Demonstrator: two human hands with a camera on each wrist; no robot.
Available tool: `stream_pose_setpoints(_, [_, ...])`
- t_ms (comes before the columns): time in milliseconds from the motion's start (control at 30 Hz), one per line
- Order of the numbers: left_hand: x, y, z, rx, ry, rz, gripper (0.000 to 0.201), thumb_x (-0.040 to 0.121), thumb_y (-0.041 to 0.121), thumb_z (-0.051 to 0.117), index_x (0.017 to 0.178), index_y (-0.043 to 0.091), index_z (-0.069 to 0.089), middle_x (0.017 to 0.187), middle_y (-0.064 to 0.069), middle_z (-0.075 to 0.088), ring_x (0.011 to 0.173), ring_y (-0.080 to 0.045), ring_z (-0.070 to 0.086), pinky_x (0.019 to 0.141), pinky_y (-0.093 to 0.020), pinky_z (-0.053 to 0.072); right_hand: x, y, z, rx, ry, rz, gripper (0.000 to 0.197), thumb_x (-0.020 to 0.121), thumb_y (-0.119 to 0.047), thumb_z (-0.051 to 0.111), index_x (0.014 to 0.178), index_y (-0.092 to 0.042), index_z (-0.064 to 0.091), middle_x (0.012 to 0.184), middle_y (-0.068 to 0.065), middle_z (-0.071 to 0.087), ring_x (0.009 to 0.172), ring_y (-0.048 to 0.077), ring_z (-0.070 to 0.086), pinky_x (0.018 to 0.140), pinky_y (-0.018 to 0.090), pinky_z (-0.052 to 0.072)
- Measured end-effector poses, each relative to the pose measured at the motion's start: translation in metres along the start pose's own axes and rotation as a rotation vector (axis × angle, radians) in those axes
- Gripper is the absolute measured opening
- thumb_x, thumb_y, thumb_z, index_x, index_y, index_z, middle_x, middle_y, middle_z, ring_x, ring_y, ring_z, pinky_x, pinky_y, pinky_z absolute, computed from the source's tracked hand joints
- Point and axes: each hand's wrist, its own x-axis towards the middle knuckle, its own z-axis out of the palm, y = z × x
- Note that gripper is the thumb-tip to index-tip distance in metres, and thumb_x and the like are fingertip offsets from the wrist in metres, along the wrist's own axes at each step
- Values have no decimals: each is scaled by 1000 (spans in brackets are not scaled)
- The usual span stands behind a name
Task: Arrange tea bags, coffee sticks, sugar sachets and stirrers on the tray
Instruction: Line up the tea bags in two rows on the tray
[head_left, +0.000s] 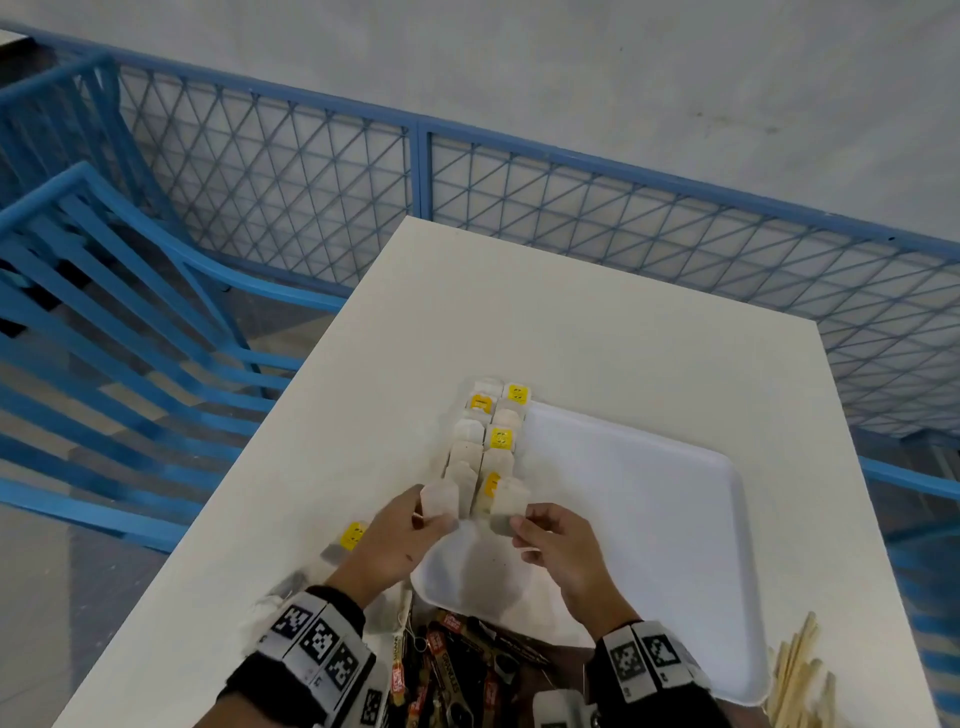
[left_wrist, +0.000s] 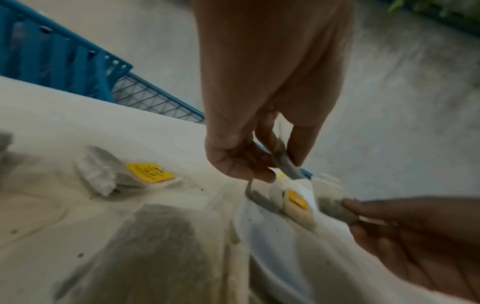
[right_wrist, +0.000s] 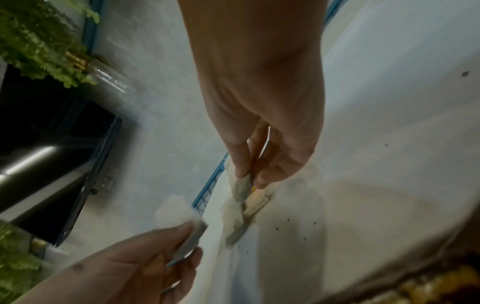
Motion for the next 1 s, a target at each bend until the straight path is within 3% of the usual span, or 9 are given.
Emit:
stream_pose_setpoints(133, [7,0,8,108,133,17,28,70,20,81,86,17,59,77,2,63,68,-9,54,58,-9,39,5,4,8,-145,57,-32,8,81,-6,70,78,-10,63,69,5,66,64,16,60,57,21,51])
stream_pose_setpoints(267, [14,-1,14,114,179,48,27,67,11,81,71,17,55,66,1,56,63,-12,47,58,-13,38,9,8,17,-170,117,-51,11,78,-3,71,75,-7,61,63,7,66,60,21,60,61,29,54])
stream_pose_setpoints(333, [19,-2,15,173,190,55,25,68,14,80,74,14,56,70,-3,61,67,-18,51,63,-24,44,12,8,19,-211,144,-64,11,78,-7,72,75,-7,61,63,7,66,60,20,60,59,28,51])
stream_pose_setpoints(400, [23,-2,15,258,198,63,24,70,16,78,80,12,56,77,-4,60,73,-23,54,66,-31,44,14,8,21,-301,174,-80,14,77,-14,74,74,-12,60,67,4,66,61,16,60,55,18,46])
stream_pose_setpoints(500, [26,-2,18,382,204,89,28,75,18,73,93,14,52,88,1,49,79,-20,49,66,-26,36,16,6,23,-387,207,-105,20,76,-18,75,68,-18,56,69,-1,61,62,9,54,50,10,39])
stream_pose_setpoints(667, [21,-6,18,411,270,121,45,78,23,73,113,9,50,104,-1,39,95,-23,51,82,-30,45,15,5,24,-408,212,-126,23,76,-16,74,66,-16,53,66,-6,54,60,6,47,52,12,35])
stream_pose_setpoints(767, [14,-6,4,376,311,167,29,84,18,67,108,8,55,102,0,39,83,-15,49,79,-21,44,8,4,26,-413,218,-183,19,80,-16,69,70,-13,53,67,-4,54,65,13,50,53,13,37])
stream_pose_setpoints(867, [-3,-7,-22,372,409,226,11,84,8,65,95,9,62,90,1,46,68,-6,48,64,-7,38,-3,0,40,-519,151,-340,15,82,-20,67,76,-15,54,73,-4,56,69,13,53,59,17,40])
stream_pose_setpoints(1000, [-37,-29,-61,356,468,139,20,83,3,64,83,22,57,80,5,50,70,-9,51,66,-12,40,-19,1,76,-732,-97,-562,11,88,-25,59,85,-15,56,83,-2,59,77,10,54,69,25,46])
